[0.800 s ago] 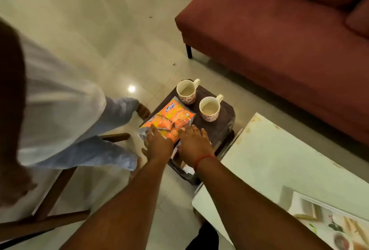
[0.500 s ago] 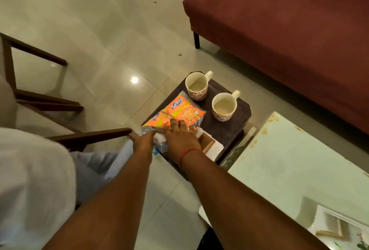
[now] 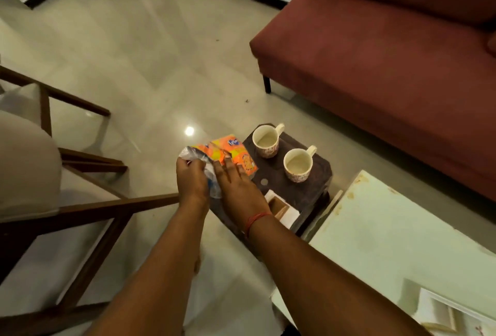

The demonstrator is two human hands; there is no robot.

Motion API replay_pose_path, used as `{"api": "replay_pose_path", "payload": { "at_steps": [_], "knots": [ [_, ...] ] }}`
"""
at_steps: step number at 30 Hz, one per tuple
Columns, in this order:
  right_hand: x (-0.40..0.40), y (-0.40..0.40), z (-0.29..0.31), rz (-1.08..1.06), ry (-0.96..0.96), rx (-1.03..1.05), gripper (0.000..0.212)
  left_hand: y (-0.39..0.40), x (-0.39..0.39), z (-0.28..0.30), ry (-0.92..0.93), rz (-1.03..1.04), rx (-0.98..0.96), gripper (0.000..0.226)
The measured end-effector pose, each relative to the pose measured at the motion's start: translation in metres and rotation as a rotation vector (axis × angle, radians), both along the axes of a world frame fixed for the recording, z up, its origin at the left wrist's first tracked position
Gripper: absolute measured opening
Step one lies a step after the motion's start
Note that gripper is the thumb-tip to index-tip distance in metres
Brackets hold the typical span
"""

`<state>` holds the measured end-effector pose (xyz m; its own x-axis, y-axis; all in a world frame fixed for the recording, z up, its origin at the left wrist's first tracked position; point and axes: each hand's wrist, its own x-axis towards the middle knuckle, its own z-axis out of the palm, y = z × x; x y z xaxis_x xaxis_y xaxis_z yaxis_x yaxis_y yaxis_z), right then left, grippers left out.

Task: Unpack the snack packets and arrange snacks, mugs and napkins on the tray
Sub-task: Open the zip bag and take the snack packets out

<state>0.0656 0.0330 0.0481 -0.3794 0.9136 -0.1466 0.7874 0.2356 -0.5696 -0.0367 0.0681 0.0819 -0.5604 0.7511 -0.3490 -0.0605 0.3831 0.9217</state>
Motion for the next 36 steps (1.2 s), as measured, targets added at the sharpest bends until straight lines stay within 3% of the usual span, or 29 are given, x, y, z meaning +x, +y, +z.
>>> {"api": "replay_pose_path", "payload": {
  "at_steps": [4,8,11,14,17,19,22,27,30,33,36],
  "knots": [
    [0.047,-0.016,0.057,-0.156,0.153,0.057,0.074,-0.022,0.054,0.064,0.066,-0.199,0.136,0.021],
    [0.125,-0.057,0.105,-0.392,0.287,0.155,0.079,-0.066,0.139,0.109,0.056,-0.515,0.217,0.025],
    [0.199,-0.108,0.137,-0.609,0.455,0.077,0.046,-0.11,0.203,0.123,0.204,-0.773,0.321,0.014],
    [0.283,-0.18,0.164,-0.775,0.513,0.101,0.028,-0.169,0.275,0.133,0.366,-1.091,0.413,0.043],
    [0.362,-0.259,0.183,-0.882,0.626,0.098,0.036,-0.22,0.338,0.127,0.536,-1.392,0.564,0.049],
    [0.415,-0.315,0.189,-0.976,0.761,0.084,0.033,-0.257,0.381,0.124,0.719,-1.445,0.723,0.053],
    [0.479,-0.384,0.195,-1.078,0.955,0.099,0.025,-0.307,0.437,0.126,0.769,-1.411,0.822,0.066],
    [0.561,-0.479,0.199,-1.218,1.073,0.063,0.029,-0.364,0.497,0.13,0.7,-1.384,0.582,0.051],
    [0.594,-0.515,0.186,-1.38,1.067,0.033,0.023,-0.38,0.516,0.143,0.78,-1.371,0.494,0.034],
    [0.617,-0.532,0.162,-1.606,0.938,0.063,0.014,-0.381,0.53,0.151,0.708,-1.38,0.383,0.023],
    [0.615,-0.534,0.152,-1.715,0.749,0.057,0.024,-0.382,0.538,0.162,0.463,-1.391,0.184,0.018]
  ]
}}
